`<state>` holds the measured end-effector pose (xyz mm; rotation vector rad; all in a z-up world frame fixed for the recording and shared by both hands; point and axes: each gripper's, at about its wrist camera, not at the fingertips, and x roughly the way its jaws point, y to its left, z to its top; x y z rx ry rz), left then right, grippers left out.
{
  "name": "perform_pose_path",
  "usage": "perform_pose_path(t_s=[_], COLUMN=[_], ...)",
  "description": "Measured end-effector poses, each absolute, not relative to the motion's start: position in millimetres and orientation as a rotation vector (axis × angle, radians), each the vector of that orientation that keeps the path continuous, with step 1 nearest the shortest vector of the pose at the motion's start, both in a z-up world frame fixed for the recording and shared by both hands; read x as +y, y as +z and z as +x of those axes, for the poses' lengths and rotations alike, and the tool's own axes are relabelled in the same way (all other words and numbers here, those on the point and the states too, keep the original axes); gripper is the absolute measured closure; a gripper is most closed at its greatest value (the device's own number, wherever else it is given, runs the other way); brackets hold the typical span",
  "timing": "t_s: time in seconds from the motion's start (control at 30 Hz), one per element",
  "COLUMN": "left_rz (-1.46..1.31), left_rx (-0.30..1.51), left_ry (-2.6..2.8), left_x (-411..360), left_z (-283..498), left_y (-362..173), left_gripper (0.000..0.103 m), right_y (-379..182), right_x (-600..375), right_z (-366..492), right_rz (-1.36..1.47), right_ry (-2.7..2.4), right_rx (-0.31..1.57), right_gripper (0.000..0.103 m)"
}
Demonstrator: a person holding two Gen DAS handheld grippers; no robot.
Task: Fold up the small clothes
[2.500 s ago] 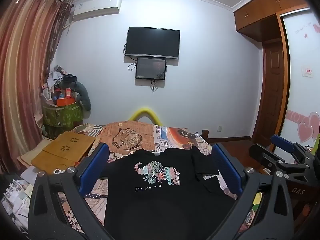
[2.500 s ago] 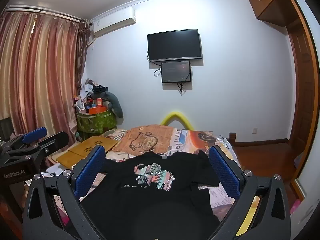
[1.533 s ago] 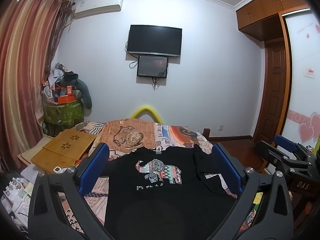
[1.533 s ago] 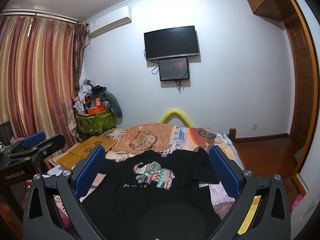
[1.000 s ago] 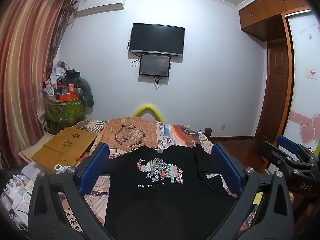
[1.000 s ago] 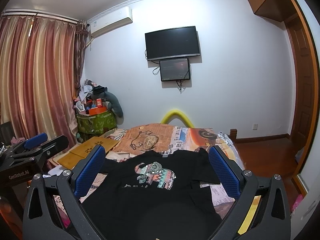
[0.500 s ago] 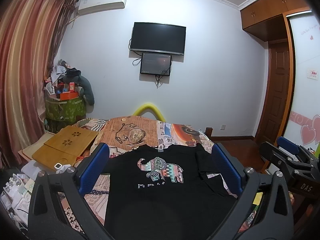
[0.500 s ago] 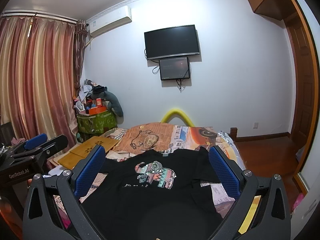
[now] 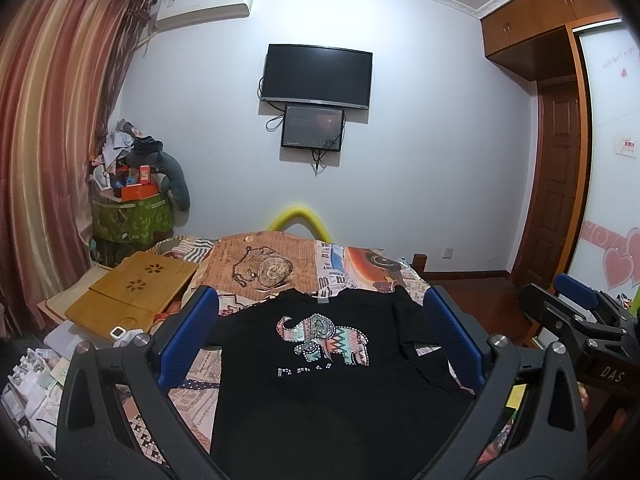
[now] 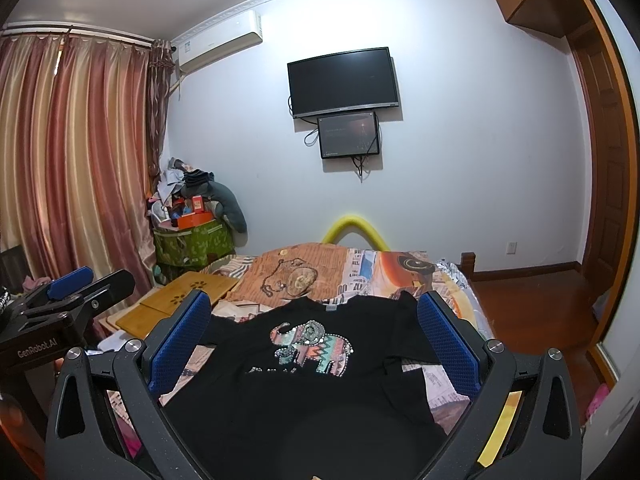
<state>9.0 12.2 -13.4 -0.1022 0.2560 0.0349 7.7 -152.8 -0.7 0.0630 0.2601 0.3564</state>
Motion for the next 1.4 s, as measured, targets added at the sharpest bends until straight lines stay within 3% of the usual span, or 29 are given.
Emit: perform_pose_path(t_s=[0.73,1.4], left_rz=[-0.1,-0.081], left_rx=[0.329,0.62], left_ry=[0.016,0.113], left_x=[26,124], left_z=[46,297], left_y=[-25,-73], left_gripper=[0.0,0.0], right_y=[-8,-42], right_x=[-156,-183], right_z=[31,217], right_rz=[0.043,-0.045], right_ry=[0.321,0.251], right_rx=[0.273,0.514], right_gripper=[0.0,0.0])
